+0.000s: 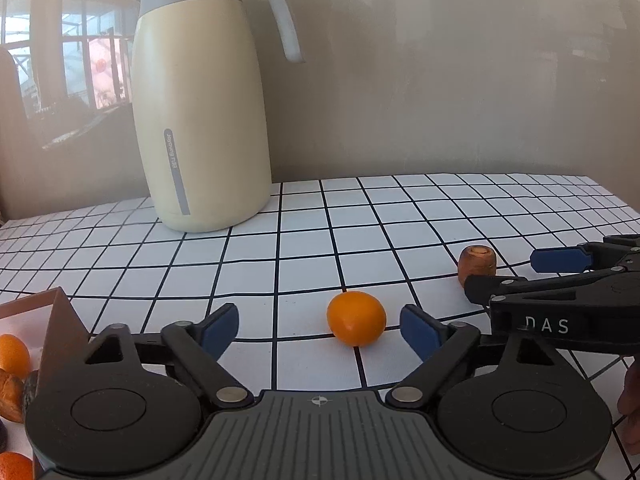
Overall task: Organize fruits
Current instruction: 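Grasp the small orange with the left gripper while the right gripper grasps the carrot piece, then carry the small orange and carrot piece into the tray and open both grippers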
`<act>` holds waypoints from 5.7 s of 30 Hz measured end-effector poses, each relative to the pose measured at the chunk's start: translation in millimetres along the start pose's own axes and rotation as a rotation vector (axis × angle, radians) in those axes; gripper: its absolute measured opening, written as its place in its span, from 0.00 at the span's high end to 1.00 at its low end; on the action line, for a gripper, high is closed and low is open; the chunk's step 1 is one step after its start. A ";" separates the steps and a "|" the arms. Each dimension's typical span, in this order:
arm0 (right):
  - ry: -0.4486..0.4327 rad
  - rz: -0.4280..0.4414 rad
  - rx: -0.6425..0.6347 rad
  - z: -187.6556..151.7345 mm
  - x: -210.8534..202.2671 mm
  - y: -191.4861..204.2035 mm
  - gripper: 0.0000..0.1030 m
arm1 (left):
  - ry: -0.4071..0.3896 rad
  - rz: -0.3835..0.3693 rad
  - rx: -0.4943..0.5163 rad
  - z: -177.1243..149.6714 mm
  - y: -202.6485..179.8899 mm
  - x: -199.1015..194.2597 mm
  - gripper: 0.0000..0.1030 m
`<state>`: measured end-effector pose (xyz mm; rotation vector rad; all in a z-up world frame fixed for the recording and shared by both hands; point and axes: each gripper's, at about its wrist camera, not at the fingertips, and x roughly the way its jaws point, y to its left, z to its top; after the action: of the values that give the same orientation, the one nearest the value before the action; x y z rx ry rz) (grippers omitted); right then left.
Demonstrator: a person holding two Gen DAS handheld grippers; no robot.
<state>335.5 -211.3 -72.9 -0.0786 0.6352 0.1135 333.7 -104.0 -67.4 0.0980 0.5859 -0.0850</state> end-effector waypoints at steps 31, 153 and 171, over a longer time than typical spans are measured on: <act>0.000 -0.004 0.006 -2.8 -9.7 -9.5 0.81 | -0.042 -0.049 0.032 -0.9 -15.9 -12.6 0.68; -0.104 0.317 -0.199 33.7 -72.4 274.2 0.81 | -0.130 0.421 -0.259 -67.2 354.0 -170.7 0.68; -0.227 0.266 -0.182 37.2 -75.9 270.5 0.08 | -0.213 0.486 -0.232 -63.5 353.2 -173.8 0.00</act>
<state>261.6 54.6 -8.3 -0.1540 0.4044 0.4317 192.8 262.7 0.6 0.0032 0.3438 0.4389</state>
